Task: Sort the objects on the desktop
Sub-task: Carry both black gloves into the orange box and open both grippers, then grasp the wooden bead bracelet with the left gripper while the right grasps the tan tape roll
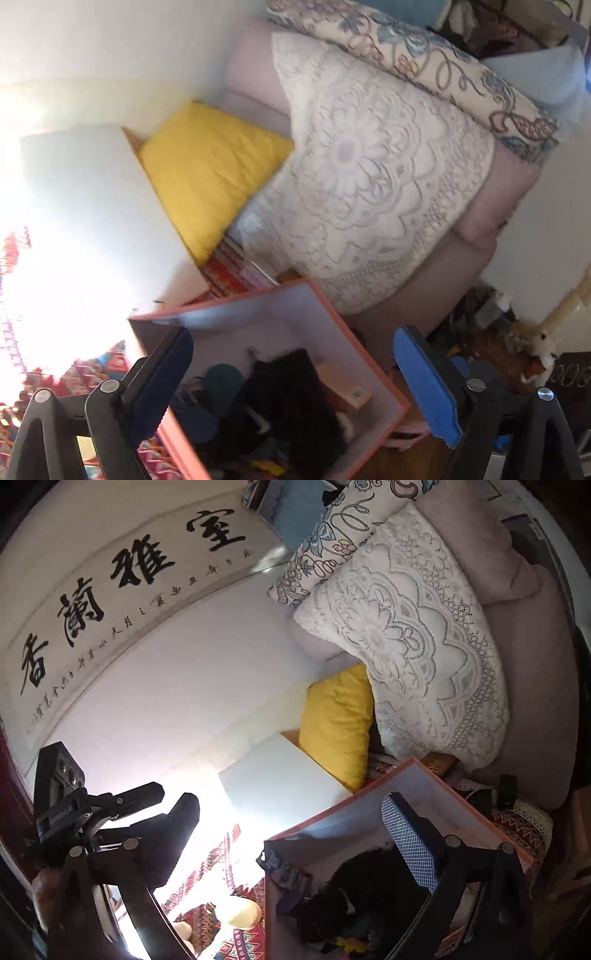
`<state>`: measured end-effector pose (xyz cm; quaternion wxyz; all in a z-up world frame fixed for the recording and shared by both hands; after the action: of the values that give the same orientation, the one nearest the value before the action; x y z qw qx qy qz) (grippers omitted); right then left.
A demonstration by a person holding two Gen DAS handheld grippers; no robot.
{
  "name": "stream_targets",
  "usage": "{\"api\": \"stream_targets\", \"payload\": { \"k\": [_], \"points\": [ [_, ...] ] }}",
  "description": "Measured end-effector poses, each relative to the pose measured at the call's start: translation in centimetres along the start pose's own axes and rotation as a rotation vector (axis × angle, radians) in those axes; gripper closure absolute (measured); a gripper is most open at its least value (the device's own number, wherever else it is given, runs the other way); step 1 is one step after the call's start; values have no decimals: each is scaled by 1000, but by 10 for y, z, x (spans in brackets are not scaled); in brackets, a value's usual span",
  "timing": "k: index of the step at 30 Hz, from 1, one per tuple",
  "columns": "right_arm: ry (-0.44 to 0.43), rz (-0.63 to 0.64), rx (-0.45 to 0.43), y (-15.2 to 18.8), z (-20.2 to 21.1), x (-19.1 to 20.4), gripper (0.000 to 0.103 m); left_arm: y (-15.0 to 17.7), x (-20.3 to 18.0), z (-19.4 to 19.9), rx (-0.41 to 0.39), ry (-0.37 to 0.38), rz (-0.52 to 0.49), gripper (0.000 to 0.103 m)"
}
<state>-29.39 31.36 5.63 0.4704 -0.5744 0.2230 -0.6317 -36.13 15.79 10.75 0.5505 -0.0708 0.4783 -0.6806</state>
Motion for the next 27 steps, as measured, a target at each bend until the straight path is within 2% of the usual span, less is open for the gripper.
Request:
{"api": "stream_targets", "payload": {
  "k": [3, 5, 8, 12, 14, 16, 18, 21, 22, 25, 27],
  "points": [
    [-45, 21, 32, 8, -9, 21, 2, -7, 35, 26, -24, -54, 40, 8],
    [-64, 46, 47, 16, -14, 39, 2, 1, 69, 44, -53, -128, 75, 7],
    [-97, 94, 75, 34, -26, 71, 1, 27, 128, 67, -80, -235, 177, 6],
    [-145, 189, 160, 72, -58, 118, 1, 83, 200, 77, -36, -302, 340, 6],
    [-140, 268, 241, 102, -85, 138, 1, 109, 227, 76, -12, -336, 393, 6],
    [-85, 354, 325, 140, -118, 151, 0, 133, 248, 71, 23, -373, 421, 6],
    [-50, 458, 417, 188, -154, 159, 0, 156, 266, 64, 63, -408, 436, 6],
    [16, 666, 602, 269, -203, 162, 1, 182, 289, 54, 118, -458, 426, 6],
    [38, 721, 636, 290, -214, 161, 2, 188, 295, 52, 131, -470, 423, 6],
    [76, 843, 678, 332, -246, 163, 3, 197, 307, 39, 169, -491, 405, 6],
    [110, 894, 661, 343, -265, 164, 3, 199, 312, 28, 192, -493, 383, 6]
  ]
}}
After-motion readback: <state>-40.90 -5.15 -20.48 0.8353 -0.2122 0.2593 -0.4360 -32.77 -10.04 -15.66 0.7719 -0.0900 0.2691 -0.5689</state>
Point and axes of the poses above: each gripper's, at about its wrist camera, not at the fingertips, and z roughly against the way its jaws point, x to its left, y to its underside, the point moved 7 cm from there along -z, roughly the way its jaws point, and after that the axes turned 1 degree about z, right-handed, at the moved point
